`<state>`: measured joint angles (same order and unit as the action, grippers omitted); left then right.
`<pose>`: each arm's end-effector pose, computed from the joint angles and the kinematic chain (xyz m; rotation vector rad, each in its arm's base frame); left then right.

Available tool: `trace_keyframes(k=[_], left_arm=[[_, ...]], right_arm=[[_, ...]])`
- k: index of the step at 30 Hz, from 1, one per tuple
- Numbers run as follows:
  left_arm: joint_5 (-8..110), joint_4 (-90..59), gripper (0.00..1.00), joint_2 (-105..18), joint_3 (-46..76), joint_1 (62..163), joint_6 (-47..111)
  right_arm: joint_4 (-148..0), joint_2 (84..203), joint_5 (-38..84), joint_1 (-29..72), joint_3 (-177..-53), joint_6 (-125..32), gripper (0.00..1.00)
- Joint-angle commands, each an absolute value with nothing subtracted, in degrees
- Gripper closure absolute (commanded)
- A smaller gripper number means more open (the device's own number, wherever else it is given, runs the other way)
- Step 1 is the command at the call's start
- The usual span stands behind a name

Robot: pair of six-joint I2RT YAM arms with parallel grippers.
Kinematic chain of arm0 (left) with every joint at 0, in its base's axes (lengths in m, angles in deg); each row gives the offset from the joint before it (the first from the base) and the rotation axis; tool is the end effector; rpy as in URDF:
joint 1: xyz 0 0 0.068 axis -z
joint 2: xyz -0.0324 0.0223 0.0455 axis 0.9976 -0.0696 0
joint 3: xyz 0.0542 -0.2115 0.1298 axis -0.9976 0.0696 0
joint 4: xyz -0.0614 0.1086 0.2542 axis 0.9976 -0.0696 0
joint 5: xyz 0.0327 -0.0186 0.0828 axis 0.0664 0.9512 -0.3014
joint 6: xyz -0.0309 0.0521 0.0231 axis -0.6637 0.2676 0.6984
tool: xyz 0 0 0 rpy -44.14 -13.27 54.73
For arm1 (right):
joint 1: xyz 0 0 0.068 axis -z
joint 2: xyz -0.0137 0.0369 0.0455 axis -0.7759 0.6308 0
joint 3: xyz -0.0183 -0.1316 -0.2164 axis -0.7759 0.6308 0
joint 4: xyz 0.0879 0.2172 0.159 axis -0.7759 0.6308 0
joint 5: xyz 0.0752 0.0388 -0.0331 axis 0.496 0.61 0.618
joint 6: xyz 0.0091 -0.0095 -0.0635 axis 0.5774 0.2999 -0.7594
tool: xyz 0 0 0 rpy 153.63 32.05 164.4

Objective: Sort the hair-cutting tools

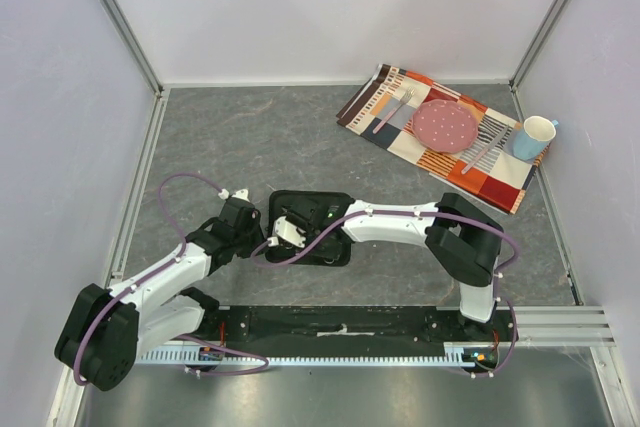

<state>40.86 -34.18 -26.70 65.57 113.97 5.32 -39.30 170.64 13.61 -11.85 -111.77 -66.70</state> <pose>0.1919 -0.0998 0.1077 -0.2458 2.5533 -0.4174 0.1790 0.3449 0.1179 -1.7367 2.2374 0.1634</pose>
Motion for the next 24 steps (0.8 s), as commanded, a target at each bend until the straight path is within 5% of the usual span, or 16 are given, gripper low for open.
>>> trace_keyframes(k=[1,24], left_arm=[[44.49,-31.4,0.84,-26.47,64.68,114.31,5.56],[45.28,-31.49,0.84,-25.95,64.85,114.31,5.92]], right_arm=[[-45.58,173.99,9.55,-11.34,-113.0,-70.98,0.84],[-41.98,172.77,8.49,-10.46,-116.43,-80.81,0.84]])
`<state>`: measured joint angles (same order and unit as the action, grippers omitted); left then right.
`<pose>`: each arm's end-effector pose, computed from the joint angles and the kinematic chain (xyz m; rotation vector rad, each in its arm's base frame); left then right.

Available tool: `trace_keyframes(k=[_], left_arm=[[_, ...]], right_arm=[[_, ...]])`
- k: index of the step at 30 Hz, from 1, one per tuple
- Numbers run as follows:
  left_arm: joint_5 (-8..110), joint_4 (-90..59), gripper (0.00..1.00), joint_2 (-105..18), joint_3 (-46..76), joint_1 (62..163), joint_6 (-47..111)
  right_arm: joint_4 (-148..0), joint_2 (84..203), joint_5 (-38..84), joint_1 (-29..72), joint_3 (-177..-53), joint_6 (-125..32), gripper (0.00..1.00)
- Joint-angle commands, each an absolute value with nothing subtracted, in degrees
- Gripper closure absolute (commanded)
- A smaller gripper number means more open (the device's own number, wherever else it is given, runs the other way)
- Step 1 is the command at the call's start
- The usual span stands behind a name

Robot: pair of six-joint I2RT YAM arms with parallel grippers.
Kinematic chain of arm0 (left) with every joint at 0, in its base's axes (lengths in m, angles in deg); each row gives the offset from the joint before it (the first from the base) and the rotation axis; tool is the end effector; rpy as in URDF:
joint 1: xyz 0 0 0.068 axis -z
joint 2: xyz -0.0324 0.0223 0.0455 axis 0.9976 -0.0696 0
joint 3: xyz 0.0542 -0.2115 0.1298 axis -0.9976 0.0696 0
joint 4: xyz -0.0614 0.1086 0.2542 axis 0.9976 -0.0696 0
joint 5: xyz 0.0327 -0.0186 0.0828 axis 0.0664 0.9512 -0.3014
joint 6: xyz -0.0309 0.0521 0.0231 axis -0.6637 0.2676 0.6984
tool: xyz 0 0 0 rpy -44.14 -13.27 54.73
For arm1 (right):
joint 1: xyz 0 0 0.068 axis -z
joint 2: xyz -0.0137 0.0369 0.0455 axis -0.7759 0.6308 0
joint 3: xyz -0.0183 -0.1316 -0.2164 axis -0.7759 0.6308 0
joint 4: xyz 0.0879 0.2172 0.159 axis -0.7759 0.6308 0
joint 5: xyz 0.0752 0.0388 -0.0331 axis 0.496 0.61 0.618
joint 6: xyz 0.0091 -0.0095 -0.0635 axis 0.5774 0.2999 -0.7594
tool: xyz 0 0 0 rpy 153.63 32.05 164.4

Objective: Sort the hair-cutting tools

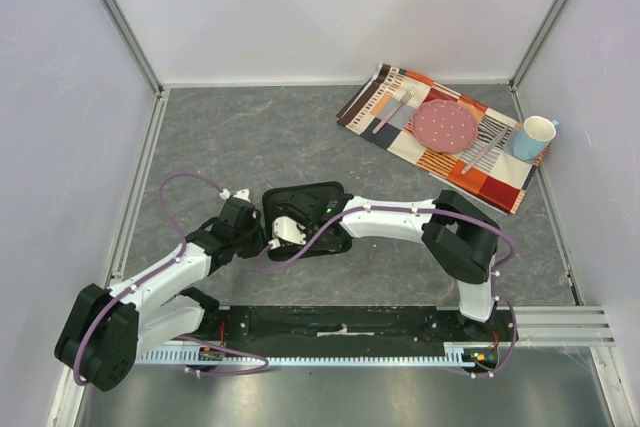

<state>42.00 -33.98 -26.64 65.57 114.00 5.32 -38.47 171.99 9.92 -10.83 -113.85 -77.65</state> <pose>0.1917 -0.1010 0.1081 -0.2372 2.5569 -0.4430 0.1911 0.3459 0.1194 -1.8963 2.0706 0.0296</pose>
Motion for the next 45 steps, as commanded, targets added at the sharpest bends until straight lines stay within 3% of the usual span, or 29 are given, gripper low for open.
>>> trace_keyframes(k=[1,13,19,22,30,45], left_arm=[[45.36,-31.32,0.84,-25.95,64.77,114.31,5.92],[44.23,-35.44,0.83,-22.87,61.25,114.31,7.06],[43.08,-37.03,0.79,-21.64,59.41,114.31,6.97],[43.08,-37.29,0.79,-21.64,59.23,114.31,6.97],[38.08,-37.99,0.75,-22.43,58.79,114.22,5.13],[33.41,-34.92,0.64,-23.49,59.05,112.91,2.31]], right_arm=[[-41.81,172.59,8.58,-10.55,-116.6,-81.26,0.84],[-35.48,174.87,8.93,-9.14,-123.72,-82.85,0.83],[-30.56,174.96,9.81,-9.14,-127.15,-77.84,0.64],[-30.82,172.59,7.27,-9.05,-125.57,-75.73,0.61],[-39.15,168.81,-2.93,3.68,-121.18,-58.44,0.56],[-63.15,173.37,14.12,19.86,-118.8,-33.72,0.54]])
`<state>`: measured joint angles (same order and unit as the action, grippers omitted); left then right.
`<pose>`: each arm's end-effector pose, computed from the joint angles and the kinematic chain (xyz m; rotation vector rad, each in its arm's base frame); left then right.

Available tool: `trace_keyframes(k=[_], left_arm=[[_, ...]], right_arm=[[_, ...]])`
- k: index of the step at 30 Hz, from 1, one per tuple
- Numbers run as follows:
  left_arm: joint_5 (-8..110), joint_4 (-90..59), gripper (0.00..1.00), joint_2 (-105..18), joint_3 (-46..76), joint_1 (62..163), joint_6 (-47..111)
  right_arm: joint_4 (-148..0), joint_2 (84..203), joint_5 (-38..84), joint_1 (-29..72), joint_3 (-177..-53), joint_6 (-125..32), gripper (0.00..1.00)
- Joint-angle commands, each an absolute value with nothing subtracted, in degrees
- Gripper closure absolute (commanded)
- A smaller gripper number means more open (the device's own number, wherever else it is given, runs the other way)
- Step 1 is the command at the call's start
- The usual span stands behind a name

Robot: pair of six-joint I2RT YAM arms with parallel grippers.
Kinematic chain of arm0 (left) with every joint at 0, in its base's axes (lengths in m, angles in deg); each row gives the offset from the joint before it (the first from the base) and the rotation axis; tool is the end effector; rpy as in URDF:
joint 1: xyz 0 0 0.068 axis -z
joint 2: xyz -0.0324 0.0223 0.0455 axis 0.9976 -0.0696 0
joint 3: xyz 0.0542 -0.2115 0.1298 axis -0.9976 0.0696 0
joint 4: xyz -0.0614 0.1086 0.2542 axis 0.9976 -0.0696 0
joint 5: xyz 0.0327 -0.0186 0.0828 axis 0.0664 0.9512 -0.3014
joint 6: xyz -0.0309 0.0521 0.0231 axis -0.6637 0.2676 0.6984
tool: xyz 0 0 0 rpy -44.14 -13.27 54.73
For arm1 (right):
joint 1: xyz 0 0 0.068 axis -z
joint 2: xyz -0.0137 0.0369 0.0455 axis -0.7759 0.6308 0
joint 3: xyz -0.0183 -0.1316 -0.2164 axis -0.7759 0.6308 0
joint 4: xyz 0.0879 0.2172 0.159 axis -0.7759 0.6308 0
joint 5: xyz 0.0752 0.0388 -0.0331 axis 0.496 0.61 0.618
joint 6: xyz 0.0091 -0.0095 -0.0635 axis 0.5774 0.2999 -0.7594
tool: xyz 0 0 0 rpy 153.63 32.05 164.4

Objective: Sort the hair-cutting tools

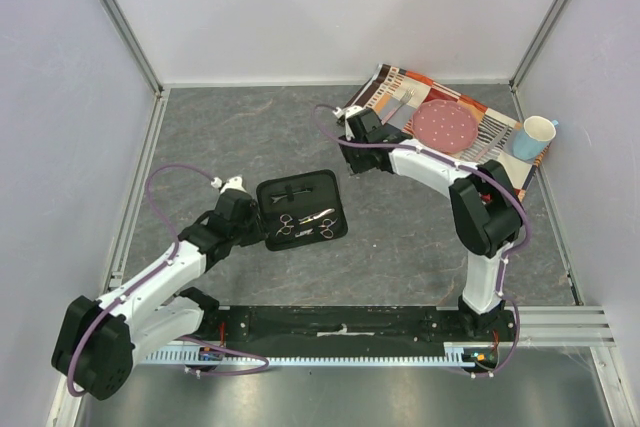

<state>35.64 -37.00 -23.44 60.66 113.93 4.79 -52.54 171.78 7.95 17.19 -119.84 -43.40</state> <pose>0.2037 -0.1007 0.1444 -0.2907 2.4292 -0.3783 0.3716 0.2404 0.1688 -0.4500 2.4230 0.1831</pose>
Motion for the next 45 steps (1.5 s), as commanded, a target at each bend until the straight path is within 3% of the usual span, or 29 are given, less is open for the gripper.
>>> trace_keyframes(k=[1,10,13,24,31,35,36,39,45], left_arm=[[33.5,-34.74,0.64,-23.49,59.49,112.64,2.05],[33.41,-33.43,0.67,-26.38,61.16,110.71,-0.32],[33.59,-32.29,0.76,-29.54,61.16,110.27,-0.76],[32.53,-24.64,0.89,-44.66,58.45,109.65,-1.03],[36.92,-23.05,0.91,-43.97,57.91,109.65,-0.5],[37.72,-24.45,0.91,-41.16,58.53,109.65,0.46],[37.63,-25.68,0.91,-40.02,58.35,109.65,0.99],[37.02,-27.09,0.9,-37.56,58.18,109.65,1.69],[37.54,-29.03,0.86,-33.16,58.17,109.65,2.4]], right_arm=[[-64.38,173.9,14.21,20.3,-119.06,-33.02,0.56],[-73.96,185.85,33.53,21.53,-127.14,-28.26,0.65],[-73.97,188.31,38.1,21.36,-127.86,-28.35,0.7],[-80.91,174.62,37.06,19.25,-105.99,-30.38,0.8],[-79.61,159.78,28.63,15.21,-92.02,-30.72,0.8],[-71.19,152.65,16.79,14.68,-90.24,-31.86,0.72],[-68.98,151.07,9.19,14.68,-90.59,-33.26,0.69],[-60.72,145.62,-0.34,13.98,-92.34,-35.9,0.68],[-53.23,136.82,-0.93,6.69,-92.09,-37.67,0.6]])
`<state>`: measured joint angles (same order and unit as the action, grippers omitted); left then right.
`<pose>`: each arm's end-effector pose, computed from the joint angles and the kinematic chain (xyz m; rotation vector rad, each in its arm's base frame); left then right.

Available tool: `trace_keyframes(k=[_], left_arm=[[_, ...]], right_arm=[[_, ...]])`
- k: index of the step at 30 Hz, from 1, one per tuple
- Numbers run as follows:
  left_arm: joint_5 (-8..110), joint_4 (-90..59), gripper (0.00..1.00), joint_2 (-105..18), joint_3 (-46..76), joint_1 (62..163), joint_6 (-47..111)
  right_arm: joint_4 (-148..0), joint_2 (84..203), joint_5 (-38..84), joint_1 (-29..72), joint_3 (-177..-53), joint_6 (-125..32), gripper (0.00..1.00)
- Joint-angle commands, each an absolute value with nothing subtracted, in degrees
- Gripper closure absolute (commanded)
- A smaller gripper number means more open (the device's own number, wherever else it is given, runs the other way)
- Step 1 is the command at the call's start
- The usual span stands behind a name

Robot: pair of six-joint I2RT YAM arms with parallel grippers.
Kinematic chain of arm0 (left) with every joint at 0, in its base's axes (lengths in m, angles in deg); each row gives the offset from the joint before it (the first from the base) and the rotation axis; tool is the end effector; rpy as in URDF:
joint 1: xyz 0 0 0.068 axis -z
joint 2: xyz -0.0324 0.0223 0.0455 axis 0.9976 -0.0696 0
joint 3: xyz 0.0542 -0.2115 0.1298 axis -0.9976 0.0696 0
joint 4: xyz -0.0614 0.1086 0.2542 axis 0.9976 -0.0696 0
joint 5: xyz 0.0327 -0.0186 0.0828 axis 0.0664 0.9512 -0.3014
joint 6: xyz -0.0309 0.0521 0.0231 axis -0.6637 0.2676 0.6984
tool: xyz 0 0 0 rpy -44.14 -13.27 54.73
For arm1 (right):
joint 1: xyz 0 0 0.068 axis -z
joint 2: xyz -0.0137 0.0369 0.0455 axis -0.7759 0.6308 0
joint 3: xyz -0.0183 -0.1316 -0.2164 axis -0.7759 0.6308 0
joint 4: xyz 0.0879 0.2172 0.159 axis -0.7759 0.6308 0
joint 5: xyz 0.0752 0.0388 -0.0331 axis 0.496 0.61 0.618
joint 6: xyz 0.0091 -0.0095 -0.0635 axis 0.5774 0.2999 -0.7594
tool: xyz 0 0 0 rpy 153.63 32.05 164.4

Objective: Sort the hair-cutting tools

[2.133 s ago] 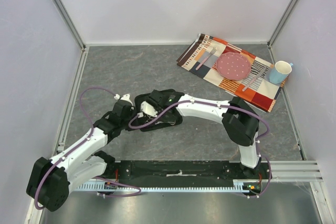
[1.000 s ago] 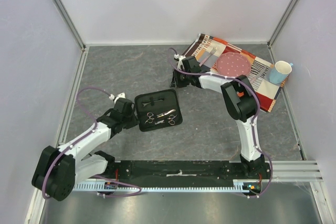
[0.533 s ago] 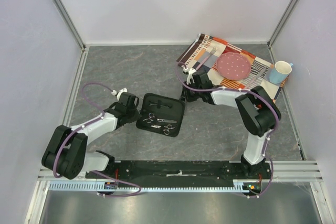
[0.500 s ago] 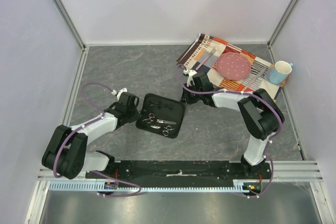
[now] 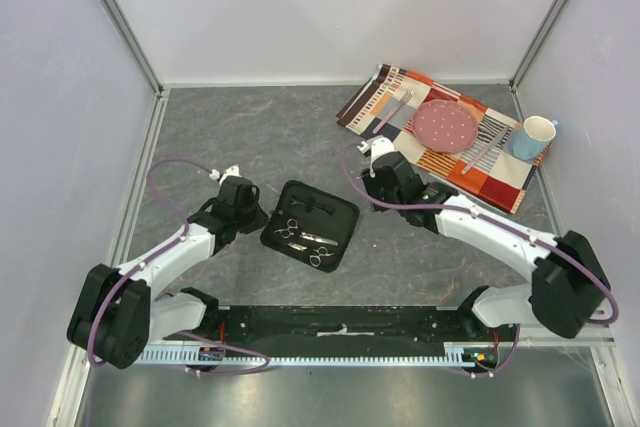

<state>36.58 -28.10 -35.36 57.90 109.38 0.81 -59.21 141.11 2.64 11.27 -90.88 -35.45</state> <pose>0.2369 -0.0963 0.1272 -0.4645 2.4113 -0.3889 0.2599 0.2012 0.1989 -0.3235 2.2895 0.2677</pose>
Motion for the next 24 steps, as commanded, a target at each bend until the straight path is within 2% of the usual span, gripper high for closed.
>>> trace_keyframes(k=[1,10,12,16,20,24], left_arm=[[37.8,-29.12,0.86,-33.07,58.17,109.65,2.4],[38.95,-29.55,0.86,-32.63,58.26,109.65,2.66],[39.04,-29.64,0.86,-32.19,58.26,109.65,2.84],[39.21,-30.35,0.85,-31.75,58.0,109.65,3.37],[39.13,-30.79,0.82,-31.4,58.0,109.65,3.98],[38.77,-30.96,0.81,-30.96,58.09,109.65,4.16]], right_arm=[[-53.49,136.12,2.4,4.42,-91.74,-37.67,0.59],[-59.63,142.69,10.33,-2.55,-90.59,-37.67,0.43],[-60.52,144.63,11.56,-2.9,-91.03,-37.93,0.35],[-61.49,149.73,11.57,-4.92,-92.34,-38.54,0.28],[-61.67,152.89,10.69,-5.8,-93.49,-39.16,0.14],[-62.11,155.27,10.34,-5.98,-94.36,-39.78,0.09]])
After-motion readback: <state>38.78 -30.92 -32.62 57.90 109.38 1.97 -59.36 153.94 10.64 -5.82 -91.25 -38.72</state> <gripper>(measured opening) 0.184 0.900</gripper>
